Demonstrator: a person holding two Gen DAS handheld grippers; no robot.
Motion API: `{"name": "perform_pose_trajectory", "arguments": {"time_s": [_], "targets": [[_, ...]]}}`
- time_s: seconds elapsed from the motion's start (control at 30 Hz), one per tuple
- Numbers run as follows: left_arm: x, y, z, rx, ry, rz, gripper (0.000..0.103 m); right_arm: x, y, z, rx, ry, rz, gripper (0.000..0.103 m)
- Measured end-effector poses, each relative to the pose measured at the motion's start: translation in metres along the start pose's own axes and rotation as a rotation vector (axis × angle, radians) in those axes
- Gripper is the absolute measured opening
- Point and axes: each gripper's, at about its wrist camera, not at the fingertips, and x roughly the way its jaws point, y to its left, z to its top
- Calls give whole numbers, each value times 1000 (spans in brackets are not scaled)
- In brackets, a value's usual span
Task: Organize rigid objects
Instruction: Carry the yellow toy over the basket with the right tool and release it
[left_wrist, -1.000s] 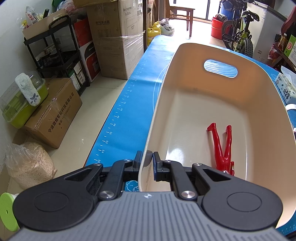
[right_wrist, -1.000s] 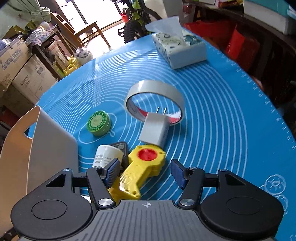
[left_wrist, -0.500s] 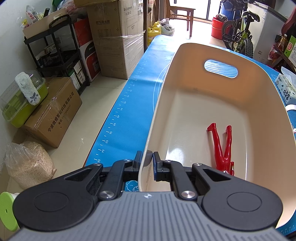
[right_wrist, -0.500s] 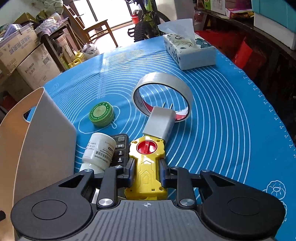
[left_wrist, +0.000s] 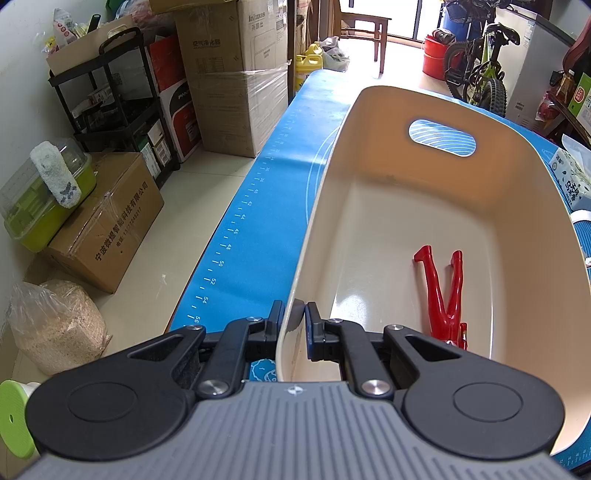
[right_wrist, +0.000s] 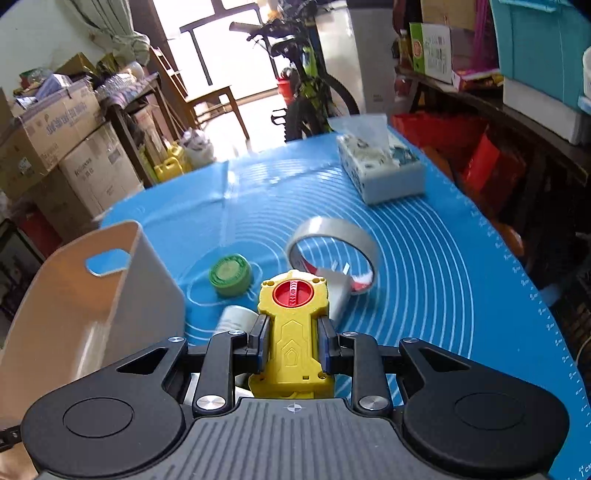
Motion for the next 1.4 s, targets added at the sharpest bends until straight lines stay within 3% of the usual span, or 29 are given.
{"name": "perform_pose_trajectory", "arguments": {"time_s": [0.3,0.57,0.83,1.17,1.4], "targets": [[0,1,0,-4,-1,1,13,-30,53,11,-100,-80,143,35],[-1,1,0,-8,-1,0,13,-32,129,0,-271,-69,249,35],[0,-1,0,-7,-2,3,13,-5,174,-30,-384,52,277,35],[0,-1,0,-9,0,1,13,24,189,-64,-498,220,216,35],[0,-2,0,-10,-1,-1,13,34,193,-65,-486,315,194,35]]}}
